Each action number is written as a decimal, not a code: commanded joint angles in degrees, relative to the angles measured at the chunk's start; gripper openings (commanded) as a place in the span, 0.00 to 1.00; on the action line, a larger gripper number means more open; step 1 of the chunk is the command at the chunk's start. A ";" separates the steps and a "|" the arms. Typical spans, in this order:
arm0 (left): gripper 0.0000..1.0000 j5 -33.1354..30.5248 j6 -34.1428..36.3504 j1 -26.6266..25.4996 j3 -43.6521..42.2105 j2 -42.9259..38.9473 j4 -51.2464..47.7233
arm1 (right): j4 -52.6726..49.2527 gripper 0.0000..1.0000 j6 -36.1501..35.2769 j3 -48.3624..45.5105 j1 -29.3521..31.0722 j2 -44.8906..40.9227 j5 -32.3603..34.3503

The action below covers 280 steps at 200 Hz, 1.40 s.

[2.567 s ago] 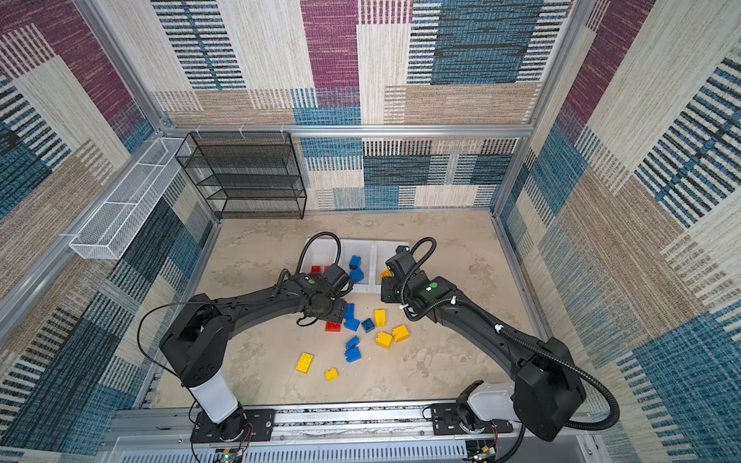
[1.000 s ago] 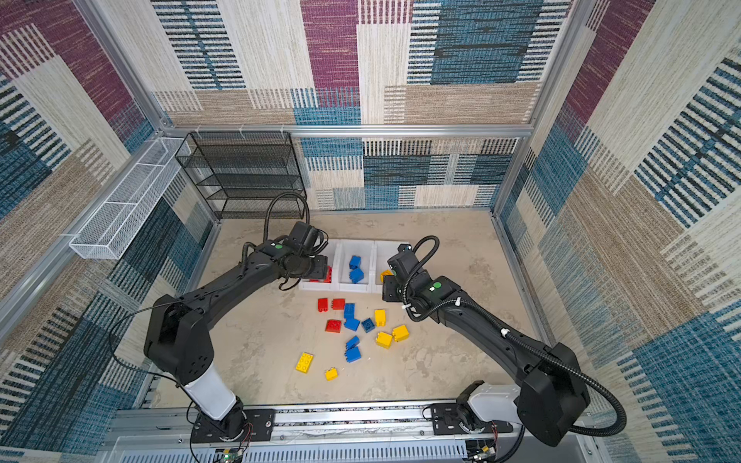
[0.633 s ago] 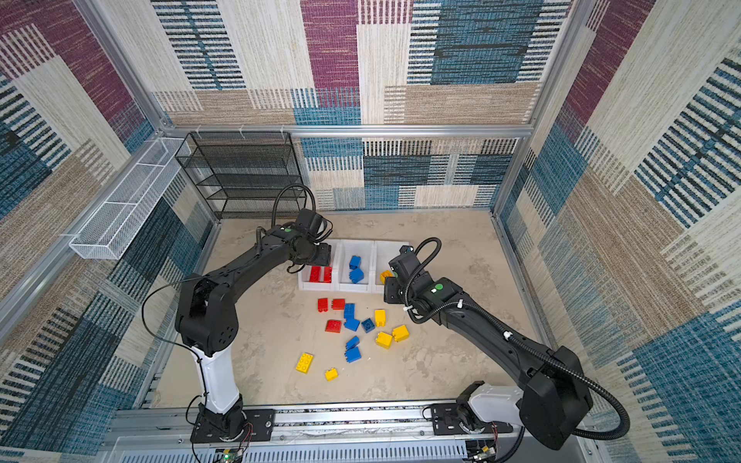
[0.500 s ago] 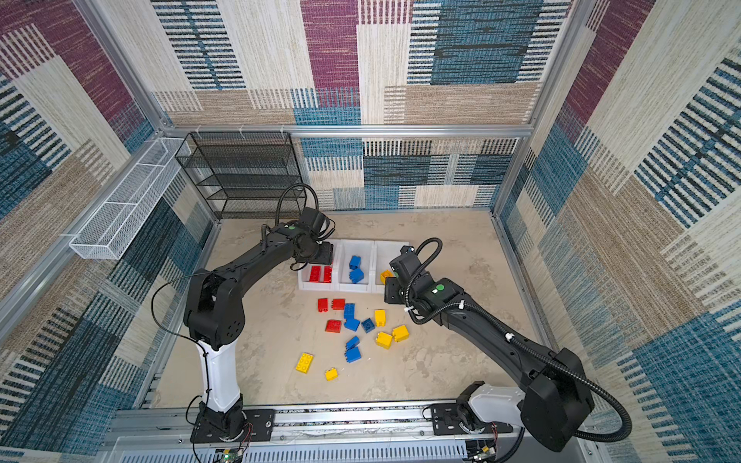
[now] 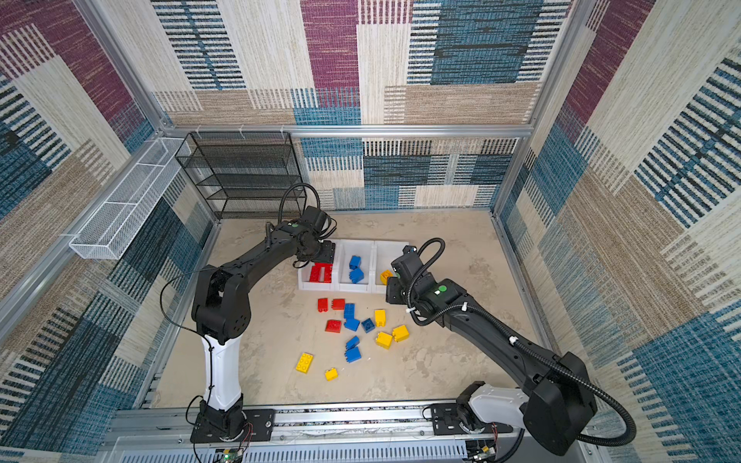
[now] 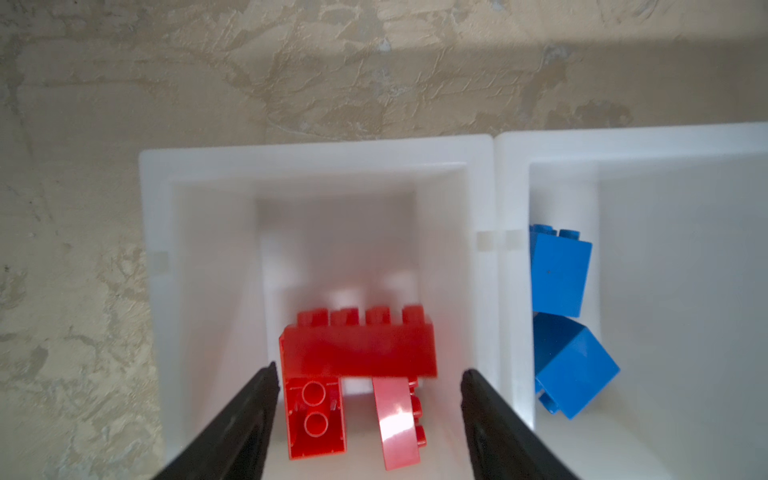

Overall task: Sort the legos into containers by color
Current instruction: 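Carry the red brick with the left gripper into the compartment nearest it and release, then withdraw the left gripper from the bin while the right gripper lowers over a blue brick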

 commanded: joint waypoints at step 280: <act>0.74 7.99 -15.88 0.06 -61.00 -56.03 14.10 | 1.54 0.58 3.58 11.79 9.45 23.52 -1.70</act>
